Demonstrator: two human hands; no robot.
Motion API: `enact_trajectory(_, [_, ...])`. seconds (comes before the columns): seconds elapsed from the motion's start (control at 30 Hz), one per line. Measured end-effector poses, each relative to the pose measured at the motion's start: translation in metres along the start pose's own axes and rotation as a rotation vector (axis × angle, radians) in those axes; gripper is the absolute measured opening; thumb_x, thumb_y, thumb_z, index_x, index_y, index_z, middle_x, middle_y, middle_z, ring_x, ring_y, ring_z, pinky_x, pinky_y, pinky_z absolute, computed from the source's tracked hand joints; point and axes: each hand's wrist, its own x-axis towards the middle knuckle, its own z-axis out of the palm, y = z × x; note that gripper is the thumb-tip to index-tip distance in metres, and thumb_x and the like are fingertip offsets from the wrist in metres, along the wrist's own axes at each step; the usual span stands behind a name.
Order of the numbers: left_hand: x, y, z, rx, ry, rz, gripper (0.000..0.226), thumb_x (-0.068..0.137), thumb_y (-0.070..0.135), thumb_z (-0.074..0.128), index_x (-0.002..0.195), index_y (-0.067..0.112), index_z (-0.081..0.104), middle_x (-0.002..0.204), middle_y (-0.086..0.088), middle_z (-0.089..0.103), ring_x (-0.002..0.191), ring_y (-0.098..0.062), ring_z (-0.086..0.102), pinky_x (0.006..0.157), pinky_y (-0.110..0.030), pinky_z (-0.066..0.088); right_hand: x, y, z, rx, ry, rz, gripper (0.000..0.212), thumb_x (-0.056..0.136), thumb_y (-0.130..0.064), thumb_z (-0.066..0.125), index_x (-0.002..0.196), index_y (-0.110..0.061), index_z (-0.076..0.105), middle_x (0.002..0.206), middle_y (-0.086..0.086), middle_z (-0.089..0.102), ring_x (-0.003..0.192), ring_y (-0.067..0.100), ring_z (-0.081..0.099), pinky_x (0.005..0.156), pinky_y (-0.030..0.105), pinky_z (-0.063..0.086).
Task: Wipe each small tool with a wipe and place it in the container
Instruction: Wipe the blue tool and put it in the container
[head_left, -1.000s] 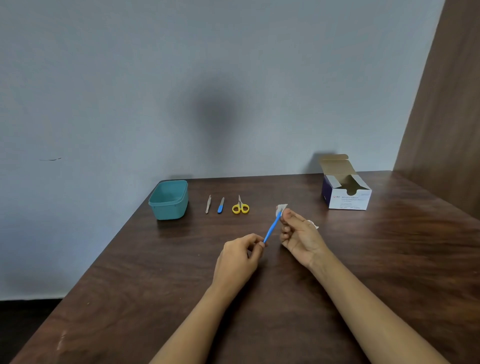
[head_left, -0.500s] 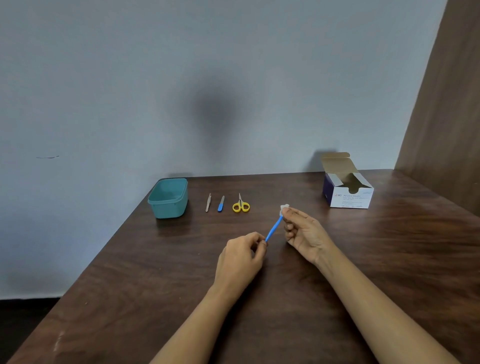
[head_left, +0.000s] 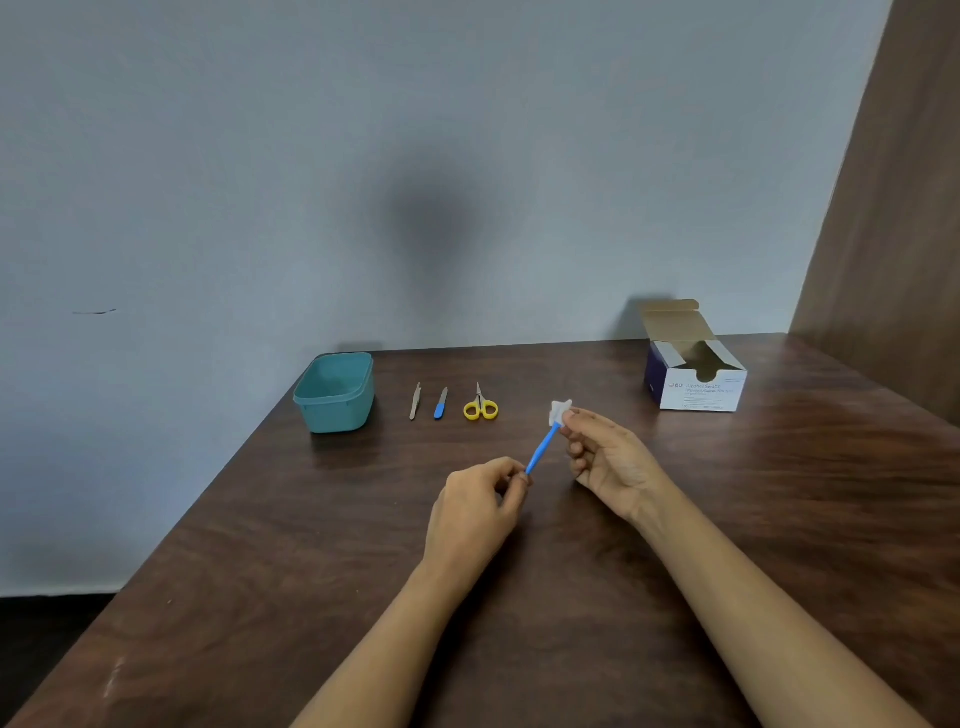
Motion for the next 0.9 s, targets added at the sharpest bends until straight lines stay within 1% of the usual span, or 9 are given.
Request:
enact_trajectory(0.1, [-0.0006, 0.0006, 0.0002, -0.024, -0.028, 0.009, 0.016, 0.091, 0.030, 0.055, 0.092, 0.028, 0.071, 0.065, 0.012, 0.059, 0.057, -0.004, 0.051, 0.062, -0.026, 0.044, 0.0012, 0.0014, -0.0003, -0.049, 0.015, -0.041, 0.011, 0.087, -0.014, 0.066, 0.096, -0.009, 0.070, 0.068, -0.001, 0.058, 0.058, 0.006, 0.045, 0.056, 0.020, 0.036])
enact_trajectory(0.2, [-0.0011, 0.0017, 0.0000, -0.033, -0.056, 0.024, 0.016, 0.092, 0.030, 0.055, 0.093, 0.027, 0.072, 0.067, 0.013, 0.062, 0.059, -0.004, 0.052, 0.066, -0.028, 0.049, 0.0010, 0.0034, 0.0018, -0.177, 0.046, -0.123, 0.011, 0.091, -0.015, 0.060, 0.087, -0.010, 0.070, 0.063, 0.000, 0.051, 0.056, 0.007, 0.042, 0.055, 0.021, 0.036])
enact_trajectory(0.33, [0.0002, 0.0017, 0.0002, -0.013, -0.081, 0.039, 0.016, 0.092, 0.029, 0.054, 0.092, 0.028, 0.070, 0.070, 0.013, 0.063, 0.063, -0.004, 0.055, 0.069, -0.031, 0.053, -0.0012, 0.0062, 0.0050, -0.303, 0.087, -0.210, 0.018, 0.093, -0.019, 0.057, 0.081, -0.013, 0.068, 0.060, 0.000, 0.049, 0.056, 0.009, 0.039, 0.055, 0.023, 0.034])
enact_trajectory(0.5, [-0.0011, 0.0045, 0.0005, 0.018, -0.092, 0.062, 0.017, 0.094, 0.030, 0.053, 0.096, 0.028, 0.070, 0.078, 0.011, 0.068, 0.070, -0.007, 0.061, 0.071, -0.032, 0.054, -0.0016, 0.0070, 0.0065, -0.367, 0.088, -0.240, 0.023, 0.095, -0.023, 0.055, 0.080, -0.012, 0.068, 0.060, 0.000, 0.047, 0.057, 0.009, 0.037, 0.055, 0.023, 0.033])
enact_trajectory(0.67, [-0.0015, 0.0044, 0.0009, 0.037, -0.083, 0.057, 0.018, 0.093, 0.032, 0.053, 0.097, 0.027, 0.070, 0.078, 0.008, 0.068, 0.072, -0.009, 0.062, 0.072, -0.035, 0.055, -0.0007, 0.0082, 0.0045, -0.391, 0.085, -0.232, 0.026, 0.097, -0.027, 0.052, 0.084, -0.011, 0.067, 0.062, 0.000, 0.048, 0.057, 0.008, 0.039, 0.056, 0.022, 0.034])
enact_trajectory(0.77, [-0.0018, 0.0043, 0.0009, 0.062, -0.078, 0.048, 0.018, 0.093, 0.033, 0.053, 0.098, 0.028, 0.069, 0.078, 0.007, 0.069, 0.073, -0.009, 0.062, 0.071, -0.035, 0.055, 0.0023, 0.0077, 0.0015, -0.341, 0.064, -0.181, 0.022, 0.097, -0.024, 0.052, 0.089, -0.011, 0.068, 0.064, 0.001, 0.048, 0.058, 0.008, 0.038, 0.056, 0.022, 0.034])
enact_trajectory(0.9, [-0.0020, 0.0050, -0.0005, 0.080, -0.069, 0.048, 0.018, 0.094, 0.033, 0.053, 0.099, 0.028, 0.069, 0.079, 0.007, 0.069, 0.073, -0.009, 0.062, 0.070, -0.034, 0.054, 0.0044, 0.0058, -0.0010, -0.307, 0.043, -0.140, 0.020, 0.097, -0.017, 0.051, 0.094, -0.008, 0.069, 0.068, 0.002, 0.049, 0.062, 0.010, 0.039, 0.058, 0.022, 0.035])
